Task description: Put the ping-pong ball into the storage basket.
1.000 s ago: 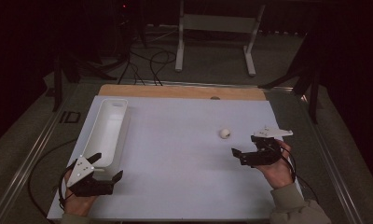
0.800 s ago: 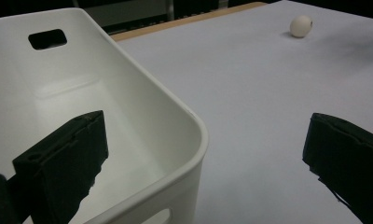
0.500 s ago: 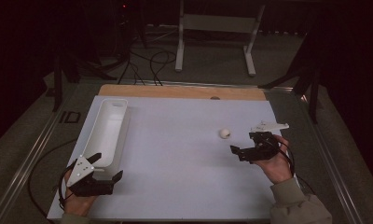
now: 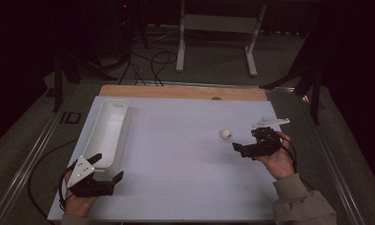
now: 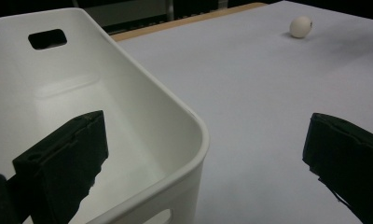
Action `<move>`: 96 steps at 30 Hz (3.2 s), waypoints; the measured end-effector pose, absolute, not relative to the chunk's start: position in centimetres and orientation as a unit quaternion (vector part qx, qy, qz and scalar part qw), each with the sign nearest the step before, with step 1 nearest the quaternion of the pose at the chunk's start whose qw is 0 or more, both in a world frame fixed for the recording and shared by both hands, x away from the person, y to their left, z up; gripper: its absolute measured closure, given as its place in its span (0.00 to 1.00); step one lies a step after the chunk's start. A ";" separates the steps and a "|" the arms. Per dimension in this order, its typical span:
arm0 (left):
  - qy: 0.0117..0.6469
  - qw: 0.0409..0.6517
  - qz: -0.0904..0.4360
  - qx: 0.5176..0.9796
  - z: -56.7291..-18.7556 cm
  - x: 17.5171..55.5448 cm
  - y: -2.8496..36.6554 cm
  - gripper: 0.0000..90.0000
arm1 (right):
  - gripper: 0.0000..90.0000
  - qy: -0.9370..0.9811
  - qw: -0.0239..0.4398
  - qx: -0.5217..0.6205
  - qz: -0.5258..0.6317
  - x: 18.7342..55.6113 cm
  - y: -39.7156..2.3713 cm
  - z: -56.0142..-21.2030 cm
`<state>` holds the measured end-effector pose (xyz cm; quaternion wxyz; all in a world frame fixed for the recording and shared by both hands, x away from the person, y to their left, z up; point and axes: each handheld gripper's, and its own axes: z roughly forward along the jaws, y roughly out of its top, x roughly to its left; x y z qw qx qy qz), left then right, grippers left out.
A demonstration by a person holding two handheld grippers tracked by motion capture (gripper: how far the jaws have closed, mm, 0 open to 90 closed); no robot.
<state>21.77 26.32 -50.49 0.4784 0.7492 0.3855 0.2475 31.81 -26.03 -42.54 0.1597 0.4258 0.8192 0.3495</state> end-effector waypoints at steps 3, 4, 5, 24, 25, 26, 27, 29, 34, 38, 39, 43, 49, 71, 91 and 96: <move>0.385 0.479 0.247 0.749 -50.5 21.8 26.3 0.01 | 0.08 0.822 0.157 0.423 0.347 32.1 -26.1 -42.5; 0.385 0.479 0.247 0.749 -50.5 21.8 26.3 0.01 | 0.08 0.822 0.157 0.423 0.347 32.1 -26.1 -42.5; 0.385 0.478 0.247 0.749 -50.5 21.8 26.3 0.01 | 0.08 0.823 0.158 0.423 0.344 32.3 -26.0 -42.4; 0.385 0.479 0.247 0.749 -50.5 21.8 26.3 0.01 | 0.08 0.834 0.161 0.420 0.319 34.2 -26.1 -41.8; 0.385 0.479 0.247 0.749 -50.5 21.8 26.3 0.01 | 0.08 0.836 0.162 0.418 0.317 34.4 -26.2 -41.8; 0.385 0.479 0.247 0.750 -50.5 21.8 26.3 0.01 | 0.08 0.836 0.162 0.419 0.316 34.4 -26.1 -41.7; 0.385 0.479 0.246 0.749 -50.5 21.8 26.3 0.01 | 0.08 0.837 0.162 0.416 0.316 34.6 -26.2 -41.7; 0.385 0.479 0.247 0.749 -50.5 21.8 26.3 0.01 | 0.08 0.837 0.160 0.417 0.315 34.7 -26.2 -41.7; 0.385 0.479 0.246 0.749 -50.5 21.8 26.3 0.01 | 0.08 0.844 0.153 0.416 0.303 35.3 -26.2 -42.3; 0.385 0.479 0.246 0.750 -50.5 21.8 26.3 0.01 | 0.08 0.846 0.148 0.414 0.302 35.6 -26.1 -42.4; 0.385 0.478 0.246 0.750 -50.5 21.8 26.3 0.01 | 0.08 0.846 0.148 0.414 0.302 35.6 -26.1 -42.5; 0.385 0.478 0.246 0.750 -50.5 21.8 26.3 0.01 | 0.08 0.847 0.147 0.414 0.300 35.8 -26.0 -42.5; 0.385 0.478 0.245 0.751 -50.5 21.8 26.3 0.01 | 0.08 0.849 0.154 0.408 0.297 36.4 -25.5 -41.9; 0.383 0.477 0.244 0.752 -50.6 21.8 26.2 0.01 | 0.08 0.861 0.155 0.388 0.289 38.6 -24.5 -42.3; 0.382 0.477 0.242 0.753 -50.6 21.8 26.2 0.01 | 0.08 0.860 0.139 0.404 0.278 40.4 -24.2 -43.7; 0.382 0.477 0.242 0.754 -50.6 21.8 26.2 0.01 | 0.08 0.861 0.137 0.405 0.275 40.7 -24.0 -44.1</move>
